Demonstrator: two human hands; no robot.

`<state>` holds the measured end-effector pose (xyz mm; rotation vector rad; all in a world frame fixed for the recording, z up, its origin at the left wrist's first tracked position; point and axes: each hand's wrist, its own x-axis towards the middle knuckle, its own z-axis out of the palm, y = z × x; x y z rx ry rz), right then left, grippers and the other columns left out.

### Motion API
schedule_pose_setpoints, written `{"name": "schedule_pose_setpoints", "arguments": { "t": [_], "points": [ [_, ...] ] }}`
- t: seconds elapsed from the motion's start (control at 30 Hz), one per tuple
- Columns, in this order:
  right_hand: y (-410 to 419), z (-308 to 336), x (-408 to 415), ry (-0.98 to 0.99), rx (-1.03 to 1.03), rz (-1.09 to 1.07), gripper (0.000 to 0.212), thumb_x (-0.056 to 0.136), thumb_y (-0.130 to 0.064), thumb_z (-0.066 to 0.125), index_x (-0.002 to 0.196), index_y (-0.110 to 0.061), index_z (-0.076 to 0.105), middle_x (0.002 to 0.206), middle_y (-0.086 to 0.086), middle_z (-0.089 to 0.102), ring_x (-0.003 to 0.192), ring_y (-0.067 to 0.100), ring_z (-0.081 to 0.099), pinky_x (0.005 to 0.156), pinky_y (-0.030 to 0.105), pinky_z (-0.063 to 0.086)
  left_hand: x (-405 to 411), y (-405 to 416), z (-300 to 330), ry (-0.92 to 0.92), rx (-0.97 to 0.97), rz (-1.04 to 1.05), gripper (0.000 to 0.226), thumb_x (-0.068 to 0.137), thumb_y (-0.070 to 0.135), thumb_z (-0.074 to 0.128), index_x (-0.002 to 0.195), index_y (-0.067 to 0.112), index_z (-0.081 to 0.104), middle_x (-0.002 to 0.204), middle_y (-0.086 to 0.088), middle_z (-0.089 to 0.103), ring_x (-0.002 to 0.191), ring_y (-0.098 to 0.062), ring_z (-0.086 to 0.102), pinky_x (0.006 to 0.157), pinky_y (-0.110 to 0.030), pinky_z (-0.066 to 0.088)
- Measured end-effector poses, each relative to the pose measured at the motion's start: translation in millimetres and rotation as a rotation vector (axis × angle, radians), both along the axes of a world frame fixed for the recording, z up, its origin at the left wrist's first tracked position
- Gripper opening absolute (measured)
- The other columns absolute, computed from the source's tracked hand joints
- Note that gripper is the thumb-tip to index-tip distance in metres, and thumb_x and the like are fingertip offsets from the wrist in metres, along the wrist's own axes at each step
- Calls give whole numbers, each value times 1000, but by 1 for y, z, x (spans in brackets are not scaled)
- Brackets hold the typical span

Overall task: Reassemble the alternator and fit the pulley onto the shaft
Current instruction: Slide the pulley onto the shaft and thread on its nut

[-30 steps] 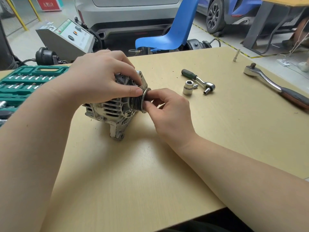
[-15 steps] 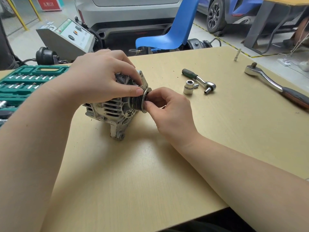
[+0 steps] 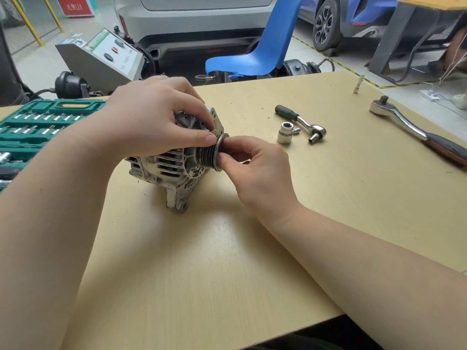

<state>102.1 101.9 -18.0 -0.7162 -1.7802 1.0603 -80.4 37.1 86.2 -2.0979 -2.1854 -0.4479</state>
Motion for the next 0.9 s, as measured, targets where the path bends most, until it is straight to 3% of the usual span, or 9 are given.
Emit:
{"name": "schedule_pose_setpoints", "arguments": {
  "t": [0.17, 0.33, 0.47, 0.6, 0.67, 0.73, 0.9],
  "points": [
    [1, -2, -1, -2, -101, 15, 15, 87, -16, 76, 100, -21, 82, 88, -13, 79, 85, 3, 74, 84, 32, 59, 0, 0, 0, -6, 1, -1, 43, 74, 91, 49, 99, 64, 71, 126, 26, 61, 129, -9, 50, 100, -52, 48],
    [6, -1, -1, -48, -130, 14, 10, 87, -26, 78, 93, -20, 82, 80, -14, 77, 77, 2, 71, 72, 22, 51, 0, 0, 0, -10, 9, -6, 46, 72, 92, 47, 99, 64, 71, 126, 26, 61, 129, -10, 50, 101, -53, 47],
    [7, -1, -2, -109, -70, -9, 17, 91, -34, 73, 86, -20, 81, 70, -17, 73, 63, -1, 62, 61, 14, 41, 0, 1, 0, 1, 1, -4, 47, 70, 95, 44, 97, 66, 70, 126, 26, 61, 129, -10, 50, 100, -52, 48],
    [11, 3, 3, -177, -9, 13, 15, 91, -34, 74, 87, -21, 81, 71, -14, 73, 67, 1, 63, 63, 19, 44, 0, 0, 0, 4, 2, -5, 46, 71, 93, 45, 99, 66, 71, 126, 26, 60, 128, -9, 50, 100, -51, 47],
    [14, 5, 4, -195, -11, 35, 12, 88, -32, 77, 89, -22, 82, 71, -17, 72, 67, -2, 64, 63, 14, 43, 0, 0, 0, 8, -1, -3, 40, 74, 90, 49, 98, 66, 70, 126, 26, 60, 128, -9, 49, 100, -50, 46],
    [15, 5, 4, -209, -4, 34, 10, 87, -31, 78, 88, -22, 81, 64, -22, 68, 63, -4, 61, 59, 8, 38, 0, 0, -1, 9, 2, -2, 37, 75, 88, 51, 97, 66, 70, 126, 26, 60, 128, -9, 49, 99, -49, 46],
    [15, 8, 1, -251, -70, 35, 21, 88, -35, 73, 77, -18, 76, 51, -21, 55, 49, 0, 49, 48, 11, 33, -1, 1, -1, 14, -3, -5, 43, 72, 91, 46, 98, 65, 71, 127, 26, 60, 129, -9, 50, 98, -49, 46]
  ]
}}
